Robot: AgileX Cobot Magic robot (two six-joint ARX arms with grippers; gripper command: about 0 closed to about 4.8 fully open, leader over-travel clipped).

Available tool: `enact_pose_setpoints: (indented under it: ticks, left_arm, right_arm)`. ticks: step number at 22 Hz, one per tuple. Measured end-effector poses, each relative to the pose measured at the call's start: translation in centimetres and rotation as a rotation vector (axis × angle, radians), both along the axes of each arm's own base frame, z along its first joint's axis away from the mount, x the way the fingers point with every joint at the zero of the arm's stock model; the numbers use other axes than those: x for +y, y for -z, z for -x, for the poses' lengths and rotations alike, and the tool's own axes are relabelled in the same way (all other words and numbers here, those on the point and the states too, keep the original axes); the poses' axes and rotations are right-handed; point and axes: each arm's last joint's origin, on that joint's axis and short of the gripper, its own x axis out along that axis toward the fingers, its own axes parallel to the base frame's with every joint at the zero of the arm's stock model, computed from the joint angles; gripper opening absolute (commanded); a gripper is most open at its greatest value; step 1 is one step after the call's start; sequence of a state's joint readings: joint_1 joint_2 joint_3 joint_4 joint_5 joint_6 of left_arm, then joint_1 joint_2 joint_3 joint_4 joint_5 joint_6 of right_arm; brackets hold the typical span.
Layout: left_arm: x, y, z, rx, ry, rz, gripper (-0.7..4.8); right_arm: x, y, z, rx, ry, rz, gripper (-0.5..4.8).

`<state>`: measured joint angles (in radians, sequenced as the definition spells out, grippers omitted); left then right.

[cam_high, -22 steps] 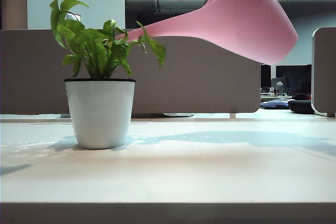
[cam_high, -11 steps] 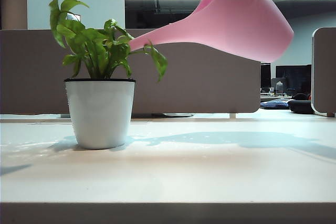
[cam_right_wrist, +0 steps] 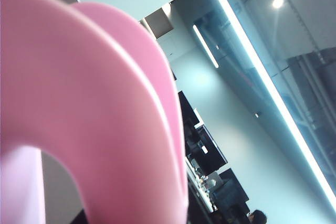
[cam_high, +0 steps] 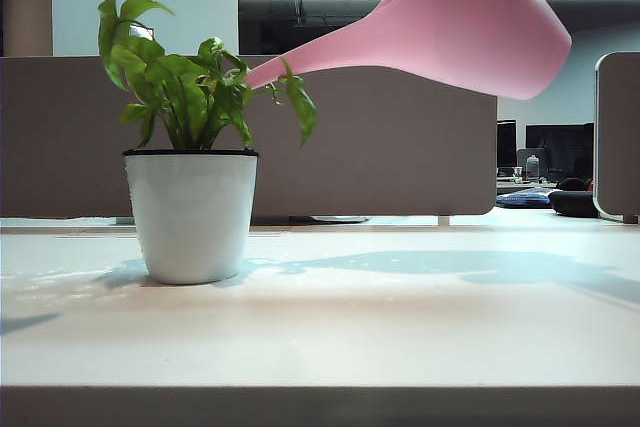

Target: Pick up the watering can from the table, water the potted plant, and put the can back.

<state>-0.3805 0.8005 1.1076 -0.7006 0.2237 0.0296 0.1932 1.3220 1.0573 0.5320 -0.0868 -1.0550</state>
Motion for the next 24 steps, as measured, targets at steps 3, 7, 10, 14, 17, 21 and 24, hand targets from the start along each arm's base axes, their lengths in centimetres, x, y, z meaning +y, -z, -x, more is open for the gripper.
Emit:
enact_pose_setpoints:
  ticks: [3,7,10,14,17,21,24]
  left_arm:
    - [0.0,0.0,0.0,-0.001,0.0,0.001,-0.04]
    - [0.0,0.0,0.0,-0.001,0.0,0.0,-0.04]
    - [0.0,0.0,0.0,-0.001,0.0,0.0,-0.04]
    - [0.0,0.0,0.0,-0.001,0.0,0.0,-0.04]
    - [0.0,0.0,0.0,-0.001,0.0,0.0,-0.04]
    - [0.0,0.0,0.0,-0.001,0.0,0.0,-0.04]
    - [0.0,0.0,0.0,-0.001,0.0,0.001,-0.04]
  right_arm:
    - [0.1,-0.4,0.1,-0.015,0.0,0.01,1.14]
    - [0.4,-0.4,0.3,-0.022,-0.005,0.031,1.14]
    - [0.7,-0.4,0.4,-0.024,-0.01,0.049,1.13]
    - [0.8,-0.6,0.6,-0.03,-0.01,0.069,1.12]
    - [0.7,-0.9,0.9,-0.039,-0.008,0.072,1.11]
    - [0.6,-1.0,1.1,-0.042,-0.006,0.073,1.12]
    - [0.6,-1.1,1.2,-0.041,-0.006,0.074,1.12]
